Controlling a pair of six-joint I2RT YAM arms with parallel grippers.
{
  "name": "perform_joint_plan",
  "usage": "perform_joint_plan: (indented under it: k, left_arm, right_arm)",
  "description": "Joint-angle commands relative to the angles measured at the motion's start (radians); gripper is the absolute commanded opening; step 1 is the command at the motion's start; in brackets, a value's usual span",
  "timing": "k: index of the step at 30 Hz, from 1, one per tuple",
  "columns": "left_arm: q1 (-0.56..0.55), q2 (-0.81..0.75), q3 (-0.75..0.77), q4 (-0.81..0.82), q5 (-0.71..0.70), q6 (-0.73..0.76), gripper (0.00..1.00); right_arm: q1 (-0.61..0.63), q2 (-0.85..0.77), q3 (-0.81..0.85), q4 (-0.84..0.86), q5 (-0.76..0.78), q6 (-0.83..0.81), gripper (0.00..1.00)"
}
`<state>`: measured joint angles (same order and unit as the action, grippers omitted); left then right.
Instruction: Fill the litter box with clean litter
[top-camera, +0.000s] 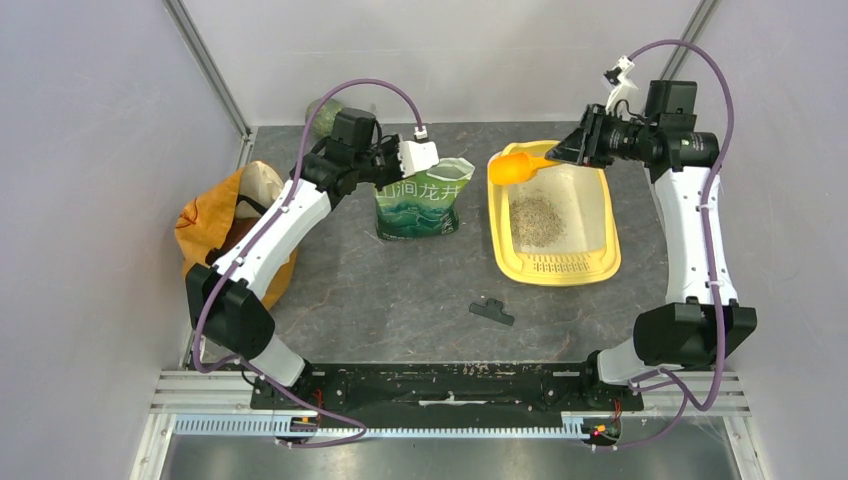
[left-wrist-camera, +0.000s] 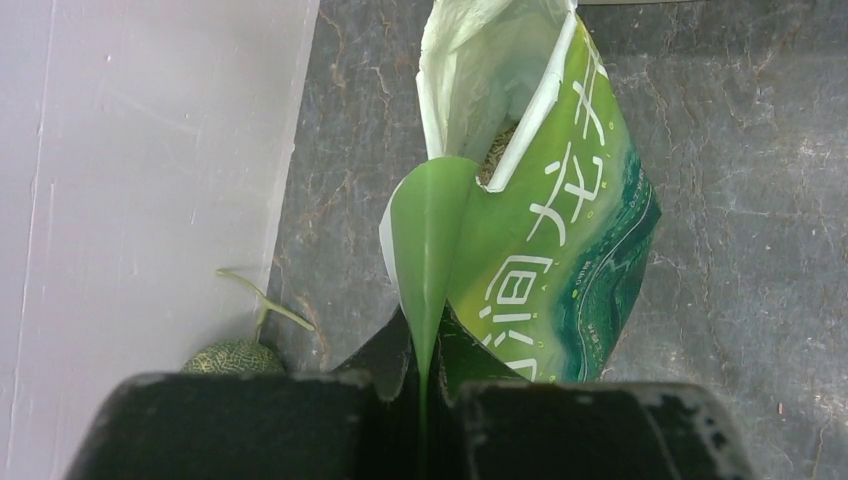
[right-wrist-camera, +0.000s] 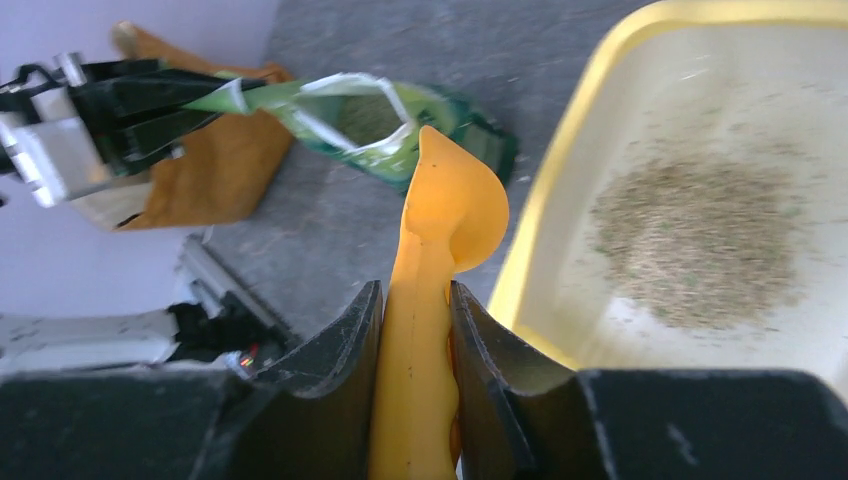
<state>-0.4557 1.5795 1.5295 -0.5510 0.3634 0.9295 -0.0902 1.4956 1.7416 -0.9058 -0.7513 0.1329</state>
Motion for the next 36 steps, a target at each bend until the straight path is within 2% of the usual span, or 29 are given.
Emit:
perform_joint_plan:
  k: [1, 5, 8, 15, 18, 22, 28, 30, 32, 36]
  left_arm:
    - [0.0, -0.048, 0.001, 0.066, -0.003, 0.021, 0.02]
    - [0.0, -0.046, 0.001, 0.072, -0.011, 0.01, 0.02]
    - [0.0, -0.041, 0.004, 0.078, -0.011, -0.01, 0.02]
    - [-0.001, -0.029, 0.021, 0.074, -0.018, -0.046, 0.02]
    - [-0.002, -0.029, 0.024, 0.075, -0.026, -0.063, 0.02]
    - [-0.002, -0.032, 0.022, 0.071, -0.042, -0.079, 0.02]
    - [-0.003, -0.031, 0.02, 0.065, -0.055, -0.094, 0.02]
    - [-0.003, -0.029, 0.02, 0.064, -0.059, -0.098, 0.02]
    - [-0.004, -0.028, 0.021, 0.063, -0.062, -0.097, 0.02]
    - [-0.004, -0.024, 0.029, 0.063, -0.065, -0.094, 0.02]
  right_arm:
    - [-0.002, -0.01, -0.064, 0.025, -0.261, 0.078, 0.0]
    - [0.045, -0.054, -0.203, -0.006, -0.32, 0.028, 0.0]
    - [0.138, -0.094, -0.325, 0.033, -0.31, 0.0, 0.0]
    - [0.379, -0.104, -0.55, 0.438, -0.215, 0.129, 0.0]
    - [0.479, -0.057, -0.631, 0.579, -0.158, 0.14, 0.0]
    - [0.544, 0.022, -0.723, 0.792, -0.102, 0.184, 0.01]
    - [0.603, 0.144, -0.737, 0.898, -0.031, 0.115, 0.02]
    - [0.613, 0.177, -0.735, 0.898, -0.016, 0.091, 0.09]
    - [0.618, 0.2, -0.724, 0.888, -0.003, 0.074, 0.31]
    - [0.619, 0.183, -0.699, 0.848, 0.0, 0.086, 0.53]
